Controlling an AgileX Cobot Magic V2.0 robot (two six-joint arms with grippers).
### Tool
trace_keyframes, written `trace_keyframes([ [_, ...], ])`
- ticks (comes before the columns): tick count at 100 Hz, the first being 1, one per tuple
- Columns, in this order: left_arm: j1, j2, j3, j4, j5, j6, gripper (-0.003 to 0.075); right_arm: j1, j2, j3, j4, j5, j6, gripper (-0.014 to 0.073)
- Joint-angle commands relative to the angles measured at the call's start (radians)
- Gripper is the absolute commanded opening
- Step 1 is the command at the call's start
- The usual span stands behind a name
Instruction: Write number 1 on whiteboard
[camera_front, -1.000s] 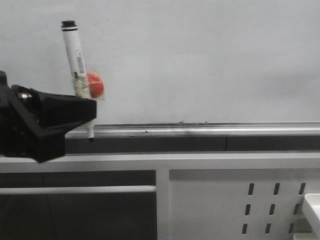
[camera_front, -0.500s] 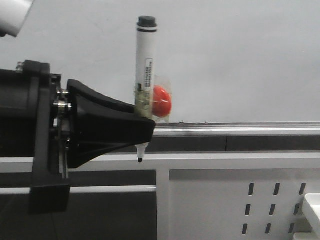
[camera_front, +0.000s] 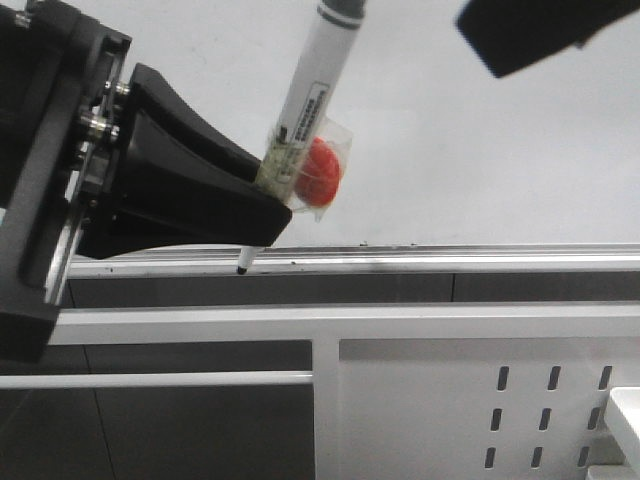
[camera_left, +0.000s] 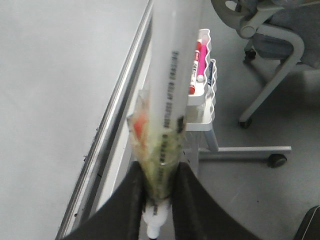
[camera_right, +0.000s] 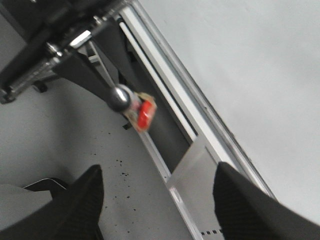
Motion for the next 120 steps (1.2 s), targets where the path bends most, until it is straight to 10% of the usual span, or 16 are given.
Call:
trace_keyframes([
  [1, -0.004, -0.027, -0.038, 0.026, -0.026, -0.035, -0.002, 0.038, 0.029, -0.059, -0.008, -0.05, -0.014, 0.0426],
  [83, -0.004, -0.027, -0.039, 0.031, -0.017, -0.036, -0.002, 0.12, 0.242, -0.165, -0.028, -0.078, -0.014, 0.0332],
  [105, -0.004, -0.027, -0.039, 0.031, -0.017, -0.036, -0.002, 0.12, 0.248, -0.165, -0.028, -0.082, -0.014, -0.0069],
  [120, -0.004, -0.027, -0.039, 0.031, -0.017, -0.036, -0.0005, 0.12, 0.248, -0.165, -0.033, -0.082, -0.014, -0.0071],
])
